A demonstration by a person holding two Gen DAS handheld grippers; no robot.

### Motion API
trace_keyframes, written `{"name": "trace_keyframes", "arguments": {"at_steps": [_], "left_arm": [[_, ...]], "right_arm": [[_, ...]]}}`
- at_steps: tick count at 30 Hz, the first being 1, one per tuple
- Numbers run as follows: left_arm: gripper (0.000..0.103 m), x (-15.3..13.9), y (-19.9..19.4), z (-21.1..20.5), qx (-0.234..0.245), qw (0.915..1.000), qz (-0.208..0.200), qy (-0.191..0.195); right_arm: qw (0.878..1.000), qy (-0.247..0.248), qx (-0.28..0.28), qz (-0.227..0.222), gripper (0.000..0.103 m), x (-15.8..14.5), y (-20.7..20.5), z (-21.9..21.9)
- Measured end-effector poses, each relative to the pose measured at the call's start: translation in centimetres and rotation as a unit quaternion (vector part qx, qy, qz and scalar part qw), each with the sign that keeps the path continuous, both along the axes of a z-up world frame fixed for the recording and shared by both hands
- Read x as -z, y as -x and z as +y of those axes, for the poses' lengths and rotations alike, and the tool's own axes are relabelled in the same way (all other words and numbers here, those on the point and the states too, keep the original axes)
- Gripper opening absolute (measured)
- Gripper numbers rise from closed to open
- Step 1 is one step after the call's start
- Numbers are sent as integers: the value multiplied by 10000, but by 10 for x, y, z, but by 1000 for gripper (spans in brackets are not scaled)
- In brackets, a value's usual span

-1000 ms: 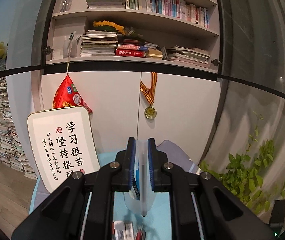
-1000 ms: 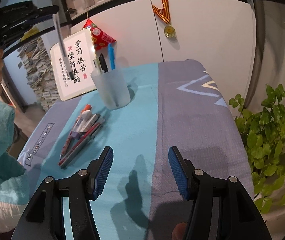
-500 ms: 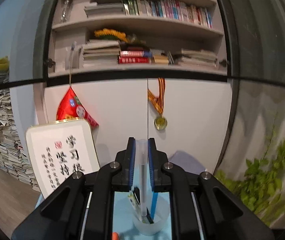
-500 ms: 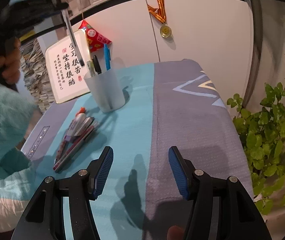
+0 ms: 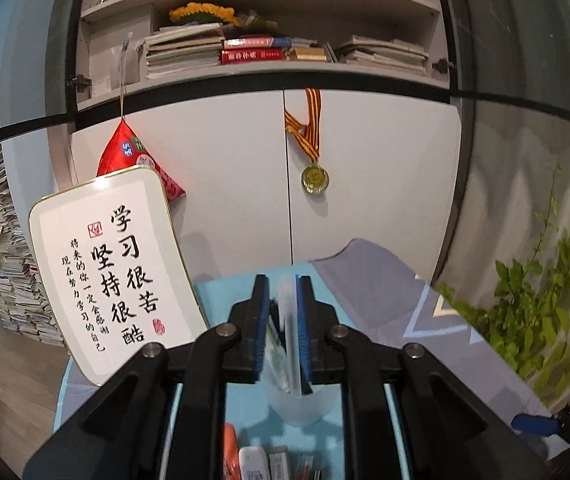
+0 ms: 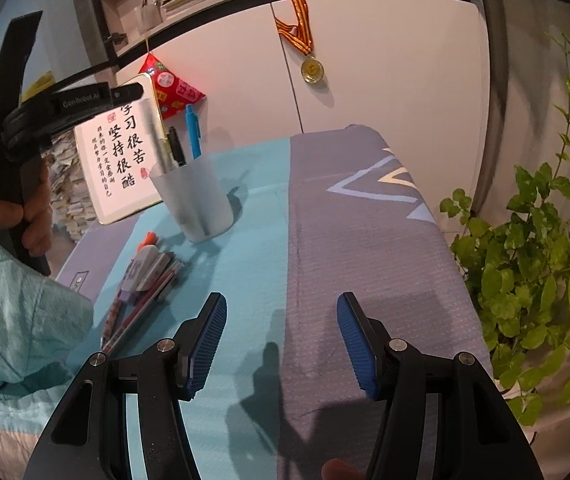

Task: Organize stationery
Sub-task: 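Lower the green pen with the left tool into the frosted cup, then grasp the red-patterned white pen on the mat with the left tool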

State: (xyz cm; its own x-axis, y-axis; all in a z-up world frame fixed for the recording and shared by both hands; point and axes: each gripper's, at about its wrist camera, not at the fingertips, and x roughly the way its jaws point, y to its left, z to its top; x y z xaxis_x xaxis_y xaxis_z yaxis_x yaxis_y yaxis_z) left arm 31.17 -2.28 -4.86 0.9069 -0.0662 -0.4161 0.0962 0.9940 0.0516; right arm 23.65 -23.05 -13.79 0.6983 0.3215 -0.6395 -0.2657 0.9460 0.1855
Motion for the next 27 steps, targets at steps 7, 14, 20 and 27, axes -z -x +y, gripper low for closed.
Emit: {"name": "trace_keyframes", "arguments": {"at_steps": [7,14,20,27], "left_arm": [[34,-5,12,10,-23,9999,22,147],[43,-13,44,36,-76,9993,102,348],[43,10,85,50,150,9983,556,-21],[42,78,107,64,289,9868,1594,-59]], "right_arm": [[10000,23,15,-16,58,-3,3,1],[10000,61,-43,-10,58,-5,7,7],[9997,145,-170,6,58,-8,12,20],[9991,229,-334,149,58,-6,17,44]]}}
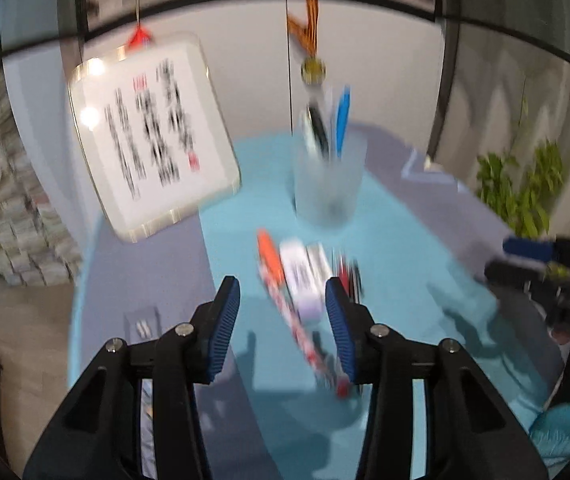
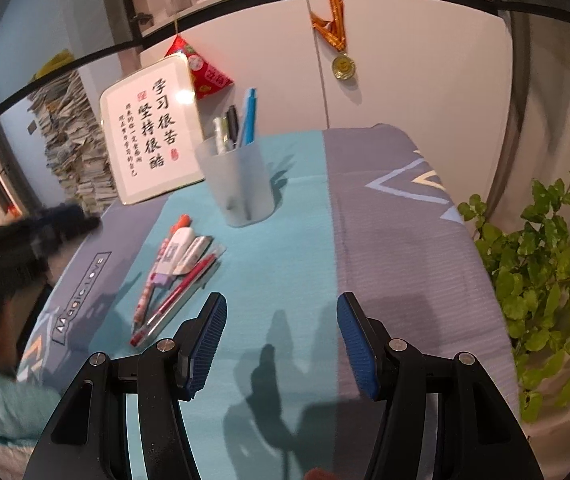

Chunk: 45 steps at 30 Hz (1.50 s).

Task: Organize stationery
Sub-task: 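Grasp the red-patterned white pen on the mat with the left tool, then grasp the grey pen with the right tool while the left tool lifts the patterned pen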

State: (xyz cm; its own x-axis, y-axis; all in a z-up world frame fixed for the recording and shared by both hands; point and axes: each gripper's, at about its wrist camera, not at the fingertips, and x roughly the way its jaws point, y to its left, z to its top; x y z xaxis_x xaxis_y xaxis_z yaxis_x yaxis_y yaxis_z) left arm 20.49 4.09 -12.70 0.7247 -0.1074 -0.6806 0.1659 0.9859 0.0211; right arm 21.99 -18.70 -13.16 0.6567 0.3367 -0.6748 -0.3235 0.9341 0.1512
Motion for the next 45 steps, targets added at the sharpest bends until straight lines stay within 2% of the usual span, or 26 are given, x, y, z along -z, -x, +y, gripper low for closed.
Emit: {"name": "trace_keyframes", "arguments": {"at_steps": [3,10,15,18,21,28,29,30,31,33,36,39,42,45], "left_arm": [[36,23,-5,5,30,9988,412,265],[31,41,-19,5,50,9955,746,576],[31,55,-20,7,-138,9953,913,291],[29,57,-17,22,-420,9948,894,251],[29,56,-13,38,-586,9931,921,427],[29,57,-12,41,-513,9939,857,473],[24,57,-12,41,-496,9943,839,440],[14,58,-12,40,-469,9947,821,399],[10,58,-12,40,-464,9947,823,397],[10,58,-11,43,-447,9944,836,464],[10,57,-6,46,-400,9939,876,538],[10,58,1,46,-324,9941,885,533],[10,57,9,43,-229,9937,927,593],[10,58,13,38,-146,9934,973,583]], "right_arm": [[9997,124,-168,108,58,2,1,19],[9972,500,-473,285,58,9,5,54],[9959,626,-511,400,58,11,1,70],[9945,742,-567,468,58,14,-3,82],[9932,832,-533,617,58,20,-14,93],[9902,971,-280,966,58,37,-42,113],[9896,973,-289,1020,58,39,-43,115],[9888,983,-316,1074,58,42,-45,118],[9879,1023,-337,1118,58,45,-46,119],[9882,1063,-288,1065,58,45,-46,117],[9856,1376,-58,984,58,46,-48,106],[9813,1604,449,966,58,43,-53,80],[9831,1357,750,977,58,35,-56,58],[9870,824,783,1139,58,27,-58,48]]}}
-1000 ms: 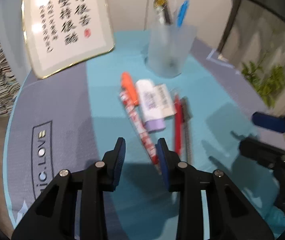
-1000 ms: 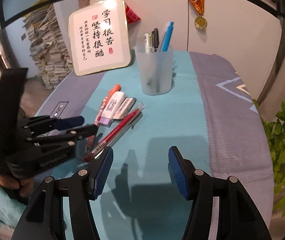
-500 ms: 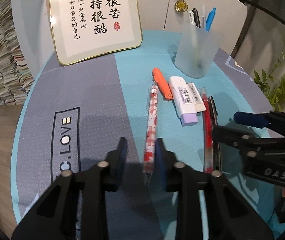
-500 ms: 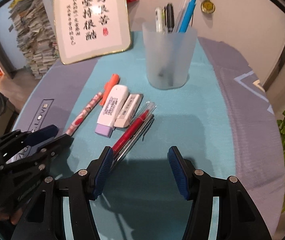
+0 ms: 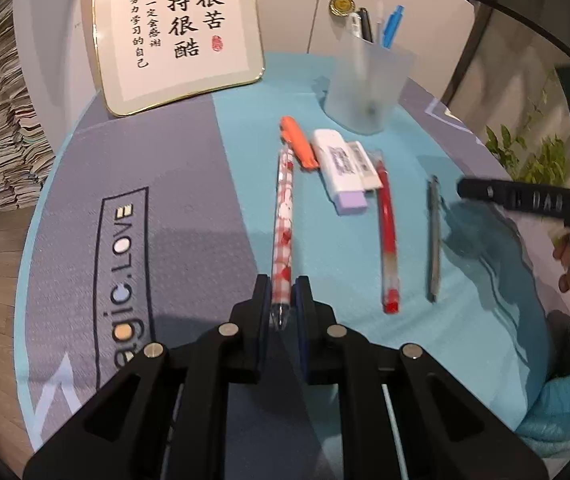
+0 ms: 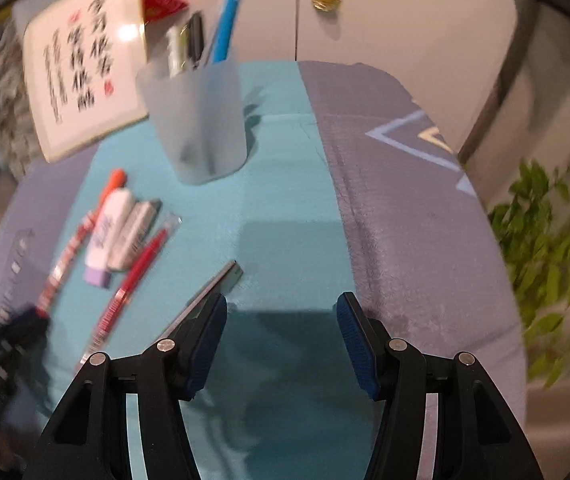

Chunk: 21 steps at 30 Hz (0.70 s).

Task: Organize stationery
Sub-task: 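Grasp the grey pen with the right tool while the left tool lifts the patterned pen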

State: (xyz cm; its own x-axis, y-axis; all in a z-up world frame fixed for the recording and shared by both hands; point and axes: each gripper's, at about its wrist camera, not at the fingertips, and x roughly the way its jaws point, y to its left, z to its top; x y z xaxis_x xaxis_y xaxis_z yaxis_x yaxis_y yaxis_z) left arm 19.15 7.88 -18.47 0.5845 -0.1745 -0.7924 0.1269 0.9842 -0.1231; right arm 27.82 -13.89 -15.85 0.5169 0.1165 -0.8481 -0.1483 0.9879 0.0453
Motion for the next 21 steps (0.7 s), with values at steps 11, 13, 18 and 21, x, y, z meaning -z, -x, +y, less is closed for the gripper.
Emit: {"name": "trace_keyframes", "arguments": {"at_steps": [11,13,18,21], "left_arm": [[10,1,10,1,39,10000,-5,19],[10,1,8,2,22,10000,16,28],[10,-5,1,3,23,10000,-27,37],[10,-16,-4,1,94,9998,-177,11]], "right_arm": [[9955,-622,75,716,58,18,-33,33],[9966,-474,163,661,58,17,-35,38],[9977,-283,158,593,29,17,-39,47],[9975,-325,-38,622,17,16,-40,51]]}}
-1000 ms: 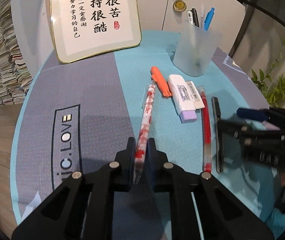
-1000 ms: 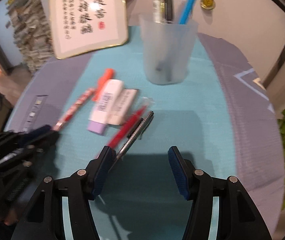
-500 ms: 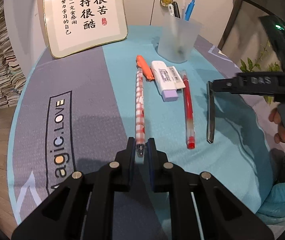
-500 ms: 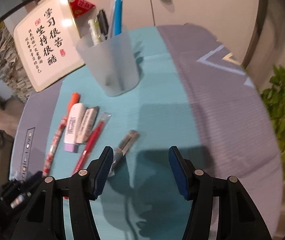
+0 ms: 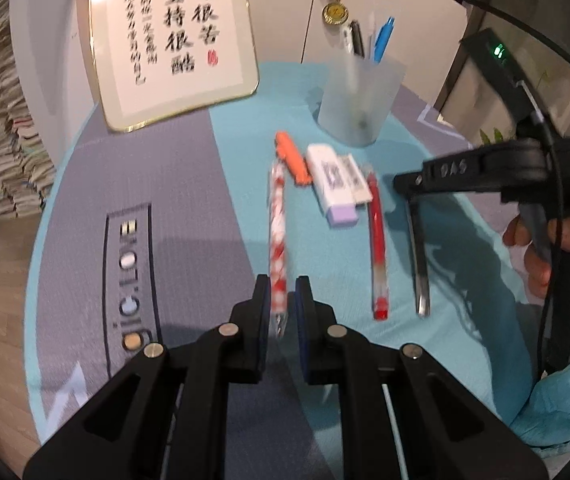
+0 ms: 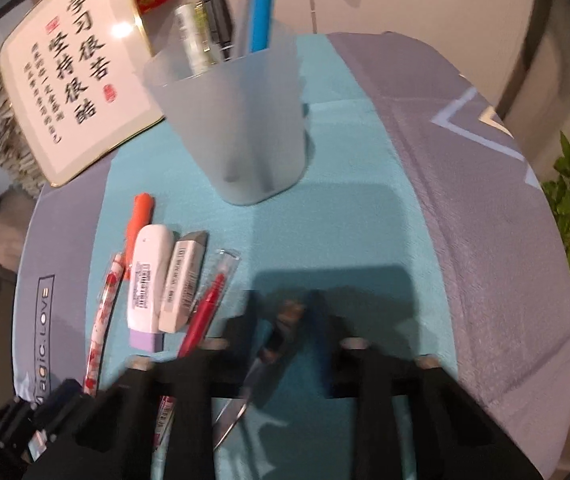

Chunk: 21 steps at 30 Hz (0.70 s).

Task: Organize stationery
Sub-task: 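Grasp the grey pen with the right tool while the left tool lifts the patterned pen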

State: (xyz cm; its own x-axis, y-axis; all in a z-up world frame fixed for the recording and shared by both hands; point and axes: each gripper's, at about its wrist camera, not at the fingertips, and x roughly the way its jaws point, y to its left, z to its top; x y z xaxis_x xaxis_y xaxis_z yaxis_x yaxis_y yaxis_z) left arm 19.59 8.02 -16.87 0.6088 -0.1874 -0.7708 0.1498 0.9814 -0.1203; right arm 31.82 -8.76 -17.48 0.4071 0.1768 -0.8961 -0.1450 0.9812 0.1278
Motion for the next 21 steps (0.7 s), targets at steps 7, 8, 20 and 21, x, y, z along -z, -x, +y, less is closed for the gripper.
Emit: {"name": "trace_keyframes", "arguments": {"at_steps": [7,8,20,21], "left_arm": [[14,-6,-37,1,37,9999,-7,128],[14,-5,-43,2,2,9999,-3,108],[15,13,-97,-7,-51,9992,401,15],[15,13,-99,-10,-39,9992,392,-38]], "right_arm": [[9979,-387,-248,-456,15,-27,19,-7],[9971,-397,-268,-597,15,-34,24,-9],[9791,-101,-644,-1924,14,-92,62,-20],[9815,-186,-654,-1787,14,-88,59,-20]]}}
